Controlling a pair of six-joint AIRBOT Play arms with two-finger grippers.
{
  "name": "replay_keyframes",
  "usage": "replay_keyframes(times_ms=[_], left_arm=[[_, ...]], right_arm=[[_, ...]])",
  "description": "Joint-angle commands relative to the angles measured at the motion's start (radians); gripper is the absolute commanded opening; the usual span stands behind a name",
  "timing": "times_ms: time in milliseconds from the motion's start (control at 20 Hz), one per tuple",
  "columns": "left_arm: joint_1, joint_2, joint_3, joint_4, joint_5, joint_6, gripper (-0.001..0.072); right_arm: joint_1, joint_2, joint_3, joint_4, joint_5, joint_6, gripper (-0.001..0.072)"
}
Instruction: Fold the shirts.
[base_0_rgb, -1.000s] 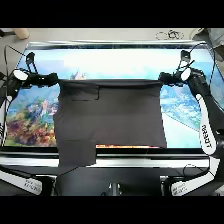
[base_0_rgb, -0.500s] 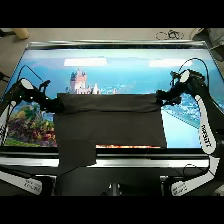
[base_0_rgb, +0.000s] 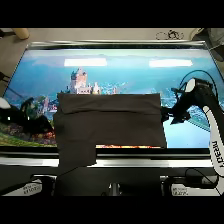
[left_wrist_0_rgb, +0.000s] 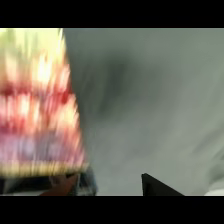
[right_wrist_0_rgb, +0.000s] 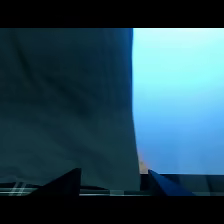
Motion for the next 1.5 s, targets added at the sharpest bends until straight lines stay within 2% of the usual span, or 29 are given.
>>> replay_keyframes(times_ms=[0,250,450,550,650,1000,1050,1150,1300,1400,1450], left_arm=[[0.026,0.185,-0.334,-0.027,0.101,0.036,0.0452],[0.003,0.198,-0.448,-0.071,0.174,0.035,0.0451],[-0.059,0.198,-0.451,-0.094,0.243,0.002,0.0448],[-0.082,0.198,-0.451,-0.093,0.264,-0.022,0.0282],[-0.090,0.199,-0.450,-0.094,0.266,-0.021,0.0032],[-0.090,0.206,-0.450,-0.094,0.268,-0.018,0.0034],[-0.090,0.208,-0.450,-0.094,0.274,-0.018,0.0033],[-0.090,0.217,-0.436,-0.094,0.280,-0.014,0.0033],[-0.090,0.283,-0.286,-0.093,0.278,0.024,0.0030],[-0.089,0.275,-0.138,-0.093,0.293,-0.050,0.0029],[-0.097,0.239,-0.079,-0.095,0.318,-0.059,0.0028]], right_arm=[[-0.092,0.053,-0.148,0.113,-0.023,-0.020,0.0426],[-0.129,0.065,-0.158,0.147,-0.013,-0.060,0.0439],[-0.129,0.067,-0.215,0.115,-0.034,-0.074,0.0489],[-0.129,0.090,-0.278,0.115,-0.072,-0.076,0.0492],[-0.129,0.114,-0.354,0.117,-0.118,-0.080,0.0497],[-0.128,0.115,-0.474,0.188,-0.284,-0.077,0.0490],[-0.128,0.115,-0.484,0.220,-0.296,-0.076,0.0454],[-0.128,0.119,-0.483,0.256,-0.300,-0.076,0.0024],[-0.128,0.177,-0.385,0.253,-0.295,-0.124,0.0016],[-0.124,0.191,-0.269,0.267,-0.340,-0.098,0.0016],[-0.104,0.181,-0.209,0.257,-0.399,-0.073,0.0016]])
